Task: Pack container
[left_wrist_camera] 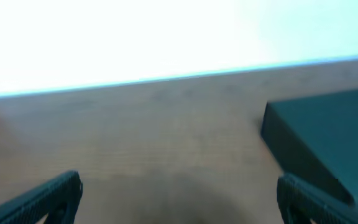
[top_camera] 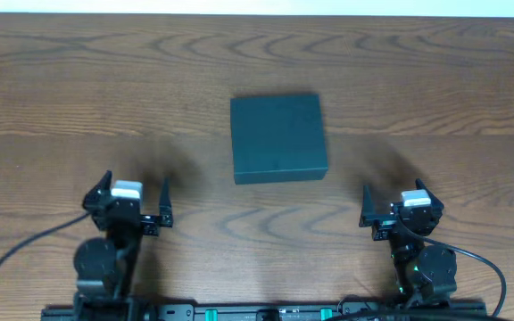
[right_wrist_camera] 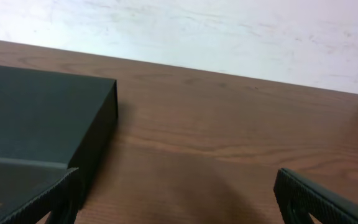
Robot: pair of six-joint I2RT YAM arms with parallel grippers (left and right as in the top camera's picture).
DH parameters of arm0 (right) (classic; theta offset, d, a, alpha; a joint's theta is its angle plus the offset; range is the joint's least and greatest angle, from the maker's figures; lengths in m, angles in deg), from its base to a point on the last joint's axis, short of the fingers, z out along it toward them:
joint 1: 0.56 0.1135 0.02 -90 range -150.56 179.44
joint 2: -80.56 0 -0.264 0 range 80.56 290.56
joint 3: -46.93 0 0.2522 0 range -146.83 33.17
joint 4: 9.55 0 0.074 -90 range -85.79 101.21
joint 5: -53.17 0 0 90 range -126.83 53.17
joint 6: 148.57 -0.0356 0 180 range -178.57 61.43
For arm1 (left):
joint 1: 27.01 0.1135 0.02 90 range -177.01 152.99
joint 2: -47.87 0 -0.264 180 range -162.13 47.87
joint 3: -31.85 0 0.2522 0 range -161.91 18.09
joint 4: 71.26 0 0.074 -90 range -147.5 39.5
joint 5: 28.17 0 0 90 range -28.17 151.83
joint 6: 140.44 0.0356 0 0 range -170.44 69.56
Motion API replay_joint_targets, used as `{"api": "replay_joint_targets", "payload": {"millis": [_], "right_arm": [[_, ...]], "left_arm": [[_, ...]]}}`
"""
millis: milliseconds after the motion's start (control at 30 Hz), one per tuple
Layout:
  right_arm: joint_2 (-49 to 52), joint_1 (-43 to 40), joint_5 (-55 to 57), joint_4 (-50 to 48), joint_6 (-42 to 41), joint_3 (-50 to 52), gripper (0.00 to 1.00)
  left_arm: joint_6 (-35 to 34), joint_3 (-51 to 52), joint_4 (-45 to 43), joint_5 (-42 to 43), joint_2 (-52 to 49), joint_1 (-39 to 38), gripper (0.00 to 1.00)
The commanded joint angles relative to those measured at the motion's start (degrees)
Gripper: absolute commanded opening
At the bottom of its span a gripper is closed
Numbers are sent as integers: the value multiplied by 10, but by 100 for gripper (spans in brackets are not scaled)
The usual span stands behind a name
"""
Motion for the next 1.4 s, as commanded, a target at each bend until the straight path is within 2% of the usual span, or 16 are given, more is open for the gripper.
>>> {"api": "replay_joint_targets", "payload": {"millis": [0,33,233,333,667,1367], "right_arm": [[-4,5,-2,0,-7,3,99],[-4,5,-2,0,-7,3,99],[-4,5,-2,0,-7,3,99],[-4,5,-2,0,-7,3,99],[-4,5,-2,0,-7,3,99],[-4,5,-2,0,-7,3,99]], "left_arm": [[-7,73,-73,8,53,-1,99],[-7,92,-92,8,66,-1,99],[15,94,-47,8,99,-2,98],[2,94,7,34,98,-7,98],[-34,94,4,36,99,-16,99],[-33,94,3,36,97,-16,98]]}}
